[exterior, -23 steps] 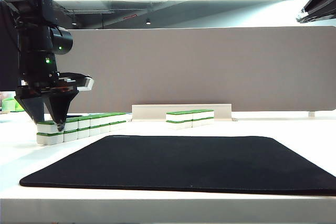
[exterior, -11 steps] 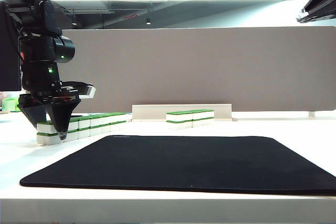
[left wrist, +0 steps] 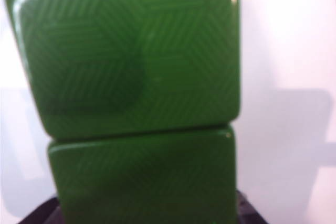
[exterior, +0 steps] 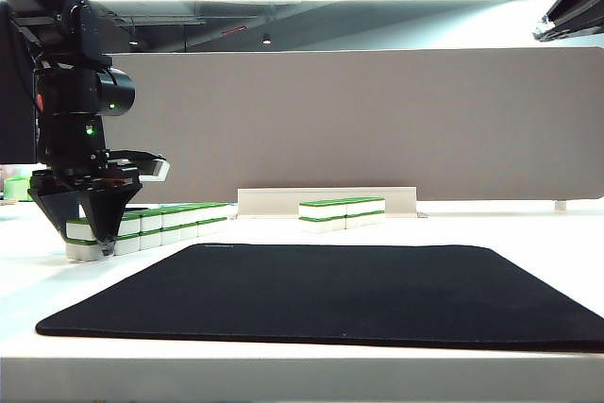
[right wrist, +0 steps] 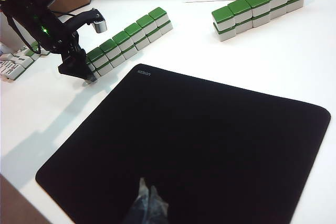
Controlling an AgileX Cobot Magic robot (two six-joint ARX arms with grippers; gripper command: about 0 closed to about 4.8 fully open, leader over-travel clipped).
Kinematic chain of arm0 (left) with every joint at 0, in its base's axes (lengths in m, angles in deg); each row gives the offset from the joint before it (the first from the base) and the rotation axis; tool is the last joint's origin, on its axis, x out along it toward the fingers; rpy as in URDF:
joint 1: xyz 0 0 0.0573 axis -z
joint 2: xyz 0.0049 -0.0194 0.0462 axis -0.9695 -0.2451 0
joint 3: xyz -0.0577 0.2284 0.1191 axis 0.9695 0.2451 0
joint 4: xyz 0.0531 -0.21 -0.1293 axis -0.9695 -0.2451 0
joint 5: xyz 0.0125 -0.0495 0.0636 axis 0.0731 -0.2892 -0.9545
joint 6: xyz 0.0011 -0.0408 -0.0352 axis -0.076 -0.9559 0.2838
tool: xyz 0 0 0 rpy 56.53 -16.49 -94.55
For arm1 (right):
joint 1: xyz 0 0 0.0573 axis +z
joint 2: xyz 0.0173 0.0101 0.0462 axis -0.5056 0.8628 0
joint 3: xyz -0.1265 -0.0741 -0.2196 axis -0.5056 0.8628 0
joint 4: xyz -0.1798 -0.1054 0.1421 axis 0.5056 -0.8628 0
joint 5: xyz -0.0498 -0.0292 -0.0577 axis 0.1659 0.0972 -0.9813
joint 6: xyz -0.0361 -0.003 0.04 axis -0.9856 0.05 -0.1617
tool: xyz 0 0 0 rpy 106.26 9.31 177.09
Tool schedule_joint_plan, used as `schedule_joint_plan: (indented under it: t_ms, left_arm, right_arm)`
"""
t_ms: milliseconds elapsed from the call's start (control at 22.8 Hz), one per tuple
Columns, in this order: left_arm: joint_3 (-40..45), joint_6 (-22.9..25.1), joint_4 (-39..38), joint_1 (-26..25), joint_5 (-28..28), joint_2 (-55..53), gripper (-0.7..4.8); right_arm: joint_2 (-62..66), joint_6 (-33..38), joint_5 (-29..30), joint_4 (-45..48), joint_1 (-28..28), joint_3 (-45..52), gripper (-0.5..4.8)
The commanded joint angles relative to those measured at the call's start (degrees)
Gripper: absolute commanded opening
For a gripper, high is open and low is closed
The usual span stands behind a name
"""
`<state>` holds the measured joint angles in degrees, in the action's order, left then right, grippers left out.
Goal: Take a mahjong tile from the mahjong wall and then place it on the table close to you.
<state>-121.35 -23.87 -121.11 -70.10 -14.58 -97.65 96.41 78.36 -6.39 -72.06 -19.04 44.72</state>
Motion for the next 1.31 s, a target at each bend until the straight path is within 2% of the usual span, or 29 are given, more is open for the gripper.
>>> schedule_joint_plan:
  t_ms: [44, 219, 438, 657, 788, 919, 1094, 1313]
  left_arm:
    - [0.0, -0.2, 0.1, 0.0, -0.2, -0.4, 3.62]
    - [0.0, -1.2, -0.3, 0.0, -0.2, -0.9, 3.54]
    - [0.0, -1.3, -0.9, 0.0, -0.2, -1.5, 2.69]
    - [0.0, -1.3, -1.6, 0.0, -0.2, -1.4, 2.67]
    - [-0.4, -3.9, -3.2, 0.0, -0.2, -1.4, 2.67]
    - [-0.6, -4.0, -4.5, 0.0, -0.2, -1.0, 2.67]
    - [-0.6, -4.0, -3.8, 0.0, -0.6, -0.7, 1.83]
    - [-0.6, -4.0, -2.3, 0.0, -0.8, -0.7, 1.78]
  right_arm:
    - [-0.1, -0.2, -2.0, 0.7, 0.0, -0.2, -0.01]
    - [-0.1, -0.2, -2.3, 0.7, 0.0, -0.2, -0.01]
    - [-0.1, -0.2, -2.3, 0.7, 0.0, -0.2, -0.01]
    - [-0.1, -0.2, -2.3, 0.7, 0.0, -0.2, -0.01]
    - [-0.1, -0.2, -2.3, 0.7, 0.0, -0.2, -0.01]
    - [-0.1, -0.2, -2.3, 0.7, 0.0, -0.2, -0.01]
    - [0.0, -0.2, -2.3, 0.7, 0.0, -0.2, -0.01]
    - [-0.1, -0.2, -2.3, 0.7, 0.0, -0.2, -0.01]
